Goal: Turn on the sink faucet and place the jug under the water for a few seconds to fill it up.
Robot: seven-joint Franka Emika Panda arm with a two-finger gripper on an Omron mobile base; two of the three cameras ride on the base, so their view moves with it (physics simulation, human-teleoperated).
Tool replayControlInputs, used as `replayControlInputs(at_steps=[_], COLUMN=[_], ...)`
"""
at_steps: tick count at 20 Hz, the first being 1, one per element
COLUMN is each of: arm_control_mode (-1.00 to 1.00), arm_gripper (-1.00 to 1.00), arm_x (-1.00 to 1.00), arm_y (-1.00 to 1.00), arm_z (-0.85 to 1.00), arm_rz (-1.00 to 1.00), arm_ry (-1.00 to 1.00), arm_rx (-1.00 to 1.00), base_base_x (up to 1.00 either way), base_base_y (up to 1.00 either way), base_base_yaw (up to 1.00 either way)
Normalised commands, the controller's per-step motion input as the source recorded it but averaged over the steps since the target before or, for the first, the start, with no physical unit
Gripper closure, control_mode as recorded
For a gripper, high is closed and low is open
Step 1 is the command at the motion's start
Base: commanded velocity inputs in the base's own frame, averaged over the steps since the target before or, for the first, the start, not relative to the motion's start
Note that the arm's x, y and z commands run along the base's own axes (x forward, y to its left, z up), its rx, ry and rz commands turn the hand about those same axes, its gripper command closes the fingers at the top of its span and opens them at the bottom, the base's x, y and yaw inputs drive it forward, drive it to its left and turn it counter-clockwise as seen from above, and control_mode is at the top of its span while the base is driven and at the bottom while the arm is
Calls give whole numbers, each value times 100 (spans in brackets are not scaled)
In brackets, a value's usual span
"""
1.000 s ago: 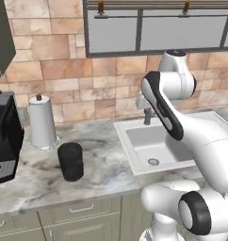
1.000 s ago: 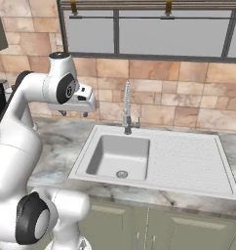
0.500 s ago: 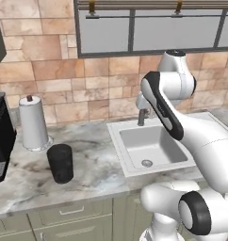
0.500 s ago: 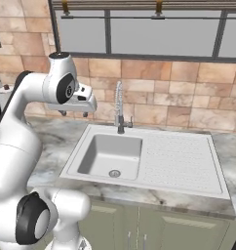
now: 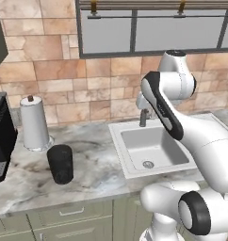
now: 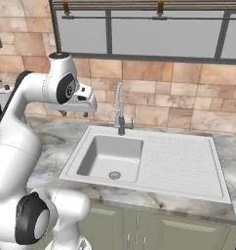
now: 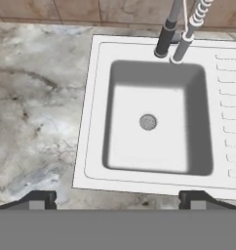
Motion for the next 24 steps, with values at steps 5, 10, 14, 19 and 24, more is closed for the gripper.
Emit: replayControlInputs(at_steps=[5, 10, 14, 19, 24], arm_control_mode=[100, 100, 100, -100, -100], arm_gripper=[-100, -100, -100, -100, -100], arm_x=[0, 0, 0, 21, 35], arm_y=[0, 0, 0, -19, -96], arm_z=[0, 0, 0, -28, -62], arm_rz=[0, 0, 0, 6, 31], arm_ry=[0, 0, 0, -5, -45], arm_rx=[0, 0, 0, 0, 11], base_base_x=[15, 5, 8, 3, 0], base_base_y=[-39, -29, -14, -1, 0], base_base_yaw=[7, 2, 0, 0, 0])
